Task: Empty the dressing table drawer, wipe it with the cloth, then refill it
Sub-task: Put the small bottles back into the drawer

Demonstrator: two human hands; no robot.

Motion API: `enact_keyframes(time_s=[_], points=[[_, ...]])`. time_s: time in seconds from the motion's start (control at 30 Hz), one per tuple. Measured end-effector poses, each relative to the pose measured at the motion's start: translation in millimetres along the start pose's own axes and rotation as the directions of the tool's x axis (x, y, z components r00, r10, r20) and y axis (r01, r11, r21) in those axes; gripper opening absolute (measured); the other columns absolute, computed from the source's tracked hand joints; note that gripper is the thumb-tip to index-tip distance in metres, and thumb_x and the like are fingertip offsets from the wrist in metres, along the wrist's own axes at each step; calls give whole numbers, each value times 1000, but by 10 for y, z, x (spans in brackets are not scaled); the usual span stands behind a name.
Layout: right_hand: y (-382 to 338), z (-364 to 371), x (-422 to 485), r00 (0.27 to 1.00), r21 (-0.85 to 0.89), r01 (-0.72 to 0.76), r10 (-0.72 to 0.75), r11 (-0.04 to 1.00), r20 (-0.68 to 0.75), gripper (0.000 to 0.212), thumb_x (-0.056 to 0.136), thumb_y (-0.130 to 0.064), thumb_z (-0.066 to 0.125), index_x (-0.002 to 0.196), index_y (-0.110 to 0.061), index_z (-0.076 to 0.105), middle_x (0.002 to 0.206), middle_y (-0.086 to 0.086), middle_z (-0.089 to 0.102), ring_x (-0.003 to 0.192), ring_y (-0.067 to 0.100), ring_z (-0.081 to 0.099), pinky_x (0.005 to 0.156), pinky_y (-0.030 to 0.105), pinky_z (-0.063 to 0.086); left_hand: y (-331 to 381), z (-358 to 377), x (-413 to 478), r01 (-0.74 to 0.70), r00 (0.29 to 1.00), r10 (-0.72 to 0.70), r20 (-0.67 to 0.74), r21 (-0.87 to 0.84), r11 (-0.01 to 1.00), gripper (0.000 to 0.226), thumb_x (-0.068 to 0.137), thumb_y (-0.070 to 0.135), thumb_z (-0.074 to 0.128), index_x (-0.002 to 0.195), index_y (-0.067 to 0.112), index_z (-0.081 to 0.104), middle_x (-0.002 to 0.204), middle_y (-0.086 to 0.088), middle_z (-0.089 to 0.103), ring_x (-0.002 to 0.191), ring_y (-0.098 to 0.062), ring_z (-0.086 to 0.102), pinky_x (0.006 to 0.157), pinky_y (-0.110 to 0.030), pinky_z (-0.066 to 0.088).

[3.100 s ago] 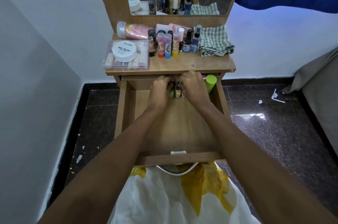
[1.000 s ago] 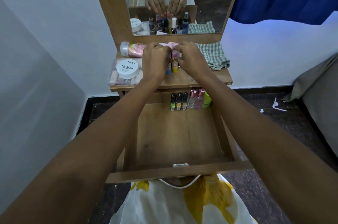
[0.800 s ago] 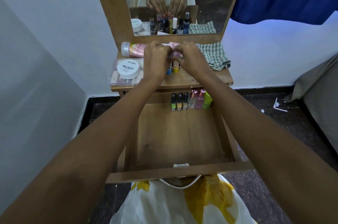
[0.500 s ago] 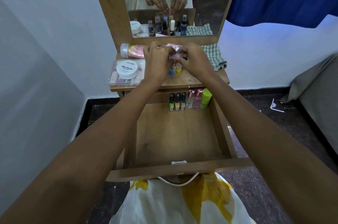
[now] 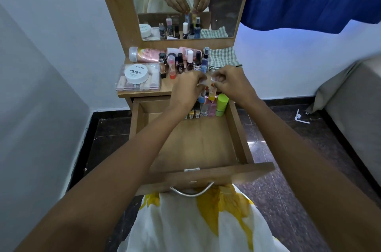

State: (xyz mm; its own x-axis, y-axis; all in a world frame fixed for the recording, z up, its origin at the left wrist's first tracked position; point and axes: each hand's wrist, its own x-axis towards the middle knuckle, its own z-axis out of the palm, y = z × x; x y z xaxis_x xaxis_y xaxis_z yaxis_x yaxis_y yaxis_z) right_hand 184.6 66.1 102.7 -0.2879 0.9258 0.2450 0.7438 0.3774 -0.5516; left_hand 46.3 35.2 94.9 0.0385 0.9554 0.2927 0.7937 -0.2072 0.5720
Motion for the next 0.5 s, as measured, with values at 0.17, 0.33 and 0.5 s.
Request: enact_keyframes(time_s=[0.17,0.33,0.5], points=[[221,66,-210,998,-13,-55,55,998,42,19,82,-3,62,100,3,66,97,20,66,84,22,58,75,29,45,4,266,-136,61,994,-59,90,-18,998,17,82,-2,55,93,3,67,92,-12,67,79,-20,59,71,-29,45],[418,184,-375,991,-79,-88,95,993,94,24,82,-2,61,105,5,65,106,23,63,98,33,59,86,41,48,70,482,-205,97,981,-92,169,-17,995,18,82,-6,52,90,4,65,81,-3,55,76,-18,53,63,-25,33],[595,265,-451,983,-133,-120,136,984,121,24,83,-1,58,106,4,64,110,21,59,101,32,56,82,32,43,68,741,-199,121,964,-126,232,36,992,23,81,-7,51,91,7,65,93,-13,63,87,-28,61,68,-31,40]])
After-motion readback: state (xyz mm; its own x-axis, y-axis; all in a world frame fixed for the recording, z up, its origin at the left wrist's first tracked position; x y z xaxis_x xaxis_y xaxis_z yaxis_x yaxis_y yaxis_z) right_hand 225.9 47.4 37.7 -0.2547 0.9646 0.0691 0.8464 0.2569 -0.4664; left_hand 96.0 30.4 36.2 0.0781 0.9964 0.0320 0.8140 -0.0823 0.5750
